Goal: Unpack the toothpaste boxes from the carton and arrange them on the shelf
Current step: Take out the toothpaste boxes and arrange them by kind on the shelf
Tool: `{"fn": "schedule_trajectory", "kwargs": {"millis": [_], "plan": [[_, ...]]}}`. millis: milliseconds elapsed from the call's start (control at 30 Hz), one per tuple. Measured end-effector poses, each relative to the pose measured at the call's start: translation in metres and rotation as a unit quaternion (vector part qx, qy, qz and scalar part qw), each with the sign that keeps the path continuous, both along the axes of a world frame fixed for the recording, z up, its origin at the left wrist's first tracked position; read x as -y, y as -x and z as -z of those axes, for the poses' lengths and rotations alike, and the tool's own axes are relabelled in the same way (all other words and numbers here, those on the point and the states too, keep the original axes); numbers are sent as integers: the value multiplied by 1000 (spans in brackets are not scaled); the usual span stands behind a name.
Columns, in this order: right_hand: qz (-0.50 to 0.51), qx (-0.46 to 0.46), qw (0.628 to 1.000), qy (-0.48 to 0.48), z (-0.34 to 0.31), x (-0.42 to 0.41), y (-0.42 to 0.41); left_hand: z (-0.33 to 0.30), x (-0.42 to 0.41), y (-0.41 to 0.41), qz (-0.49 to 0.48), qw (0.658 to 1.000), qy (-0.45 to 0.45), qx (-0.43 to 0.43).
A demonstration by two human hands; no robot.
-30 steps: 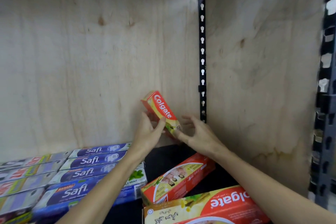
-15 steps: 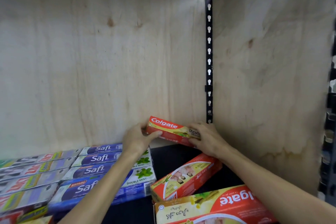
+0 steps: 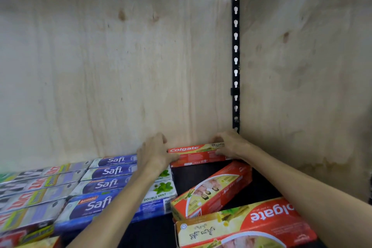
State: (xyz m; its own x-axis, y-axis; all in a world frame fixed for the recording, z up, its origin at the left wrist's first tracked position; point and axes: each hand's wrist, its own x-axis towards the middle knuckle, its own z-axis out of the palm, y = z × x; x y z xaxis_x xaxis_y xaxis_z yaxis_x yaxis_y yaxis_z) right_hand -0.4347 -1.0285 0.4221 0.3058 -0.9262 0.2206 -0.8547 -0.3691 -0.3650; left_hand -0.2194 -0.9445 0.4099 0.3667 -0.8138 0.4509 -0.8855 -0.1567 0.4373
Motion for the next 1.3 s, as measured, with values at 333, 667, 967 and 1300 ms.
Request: {"fn": "schedule_trajectory", "kwargs": {"millis": [333, 667, 967, 1300], "plan": [[52, -7, 999, -2, 1, -1, -3, -1, -1, 3, 5, 999, -15, 30], [-26, 92, 994, 46, -1, -71, 22, -28, -48, 42, 273, 958, -81, -26], [-82, 105, 991, -11, 6, -117, 61, -16, -72, 62, 358, 907, -220, -21], [-63, 27, 990, -127, -22, -114, 79, -13, -60, 78, 346, 928, -131, -40]]}}
